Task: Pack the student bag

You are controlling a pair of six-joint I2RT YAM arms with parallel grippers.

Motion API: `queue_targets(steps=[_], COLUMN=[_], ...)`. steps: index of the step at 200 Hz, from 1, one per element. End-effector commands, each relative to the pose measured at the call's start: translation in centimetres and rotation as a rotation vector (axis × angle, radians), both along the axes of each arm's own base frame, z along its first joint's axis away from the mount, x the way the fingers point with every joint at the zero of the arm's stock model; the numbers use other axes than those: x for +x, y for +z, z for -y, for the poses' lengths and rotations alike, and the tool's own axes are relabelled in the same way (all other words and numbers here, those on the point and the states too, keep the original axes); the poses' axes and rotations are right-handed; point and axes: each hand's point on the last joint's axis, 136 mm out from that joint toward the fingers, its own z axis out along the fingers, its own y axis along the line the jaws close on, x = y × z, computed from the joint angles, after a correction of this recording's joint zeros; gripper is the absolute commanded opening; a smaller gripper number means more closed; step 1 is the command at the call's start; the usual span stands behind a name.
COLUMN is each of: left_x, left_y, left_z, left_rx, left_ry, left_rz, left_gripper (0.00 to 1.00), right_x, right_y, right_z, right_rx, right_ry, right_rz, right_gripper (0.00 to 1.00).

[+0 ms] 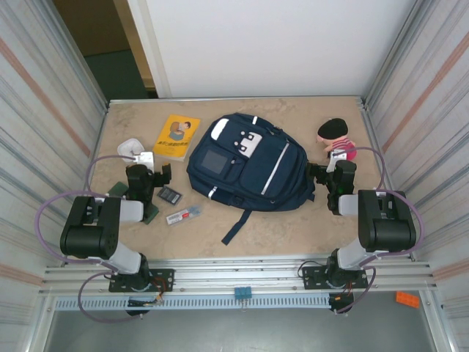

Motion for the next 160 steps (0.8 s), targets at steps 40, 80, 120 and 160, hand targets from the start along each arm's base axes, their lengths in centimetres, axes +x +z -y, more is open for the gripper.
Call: queue_targets(steps=[40, 80, 120, 160], left_x=[0.0, -1.5, -3.9, -6.5], left_y=[1.8, 6.4, 9.6, 10.1], left_z=[0.1, -0.2, 4.6, 11.7], left_rx=[0.021, -0.023, -0.294, -0.36], left_ry=[-0.002, 0.071, -0.067, -0.256], left_rz=[0.027, -0.02, -0.114, -0.156], left_gripper=[0.99, 0.98, 0.82, 0.75], right_x=[0.5, -0.4, -2.4, -2.7], right_y=[2.6, 10.7, 16.3, 11.9], right_z=[0.3, -0.7, -6.4, -13.4], right_rx=[0.017, 0.075, 0.143, 0.262], right_ry=[-0.019, -0.008, 0.132, 0.27], right_rz=[-0.006, -0.152, -0.193, -0.29], right_gripper=[0.99, 0.99, 0.99, 0.84])
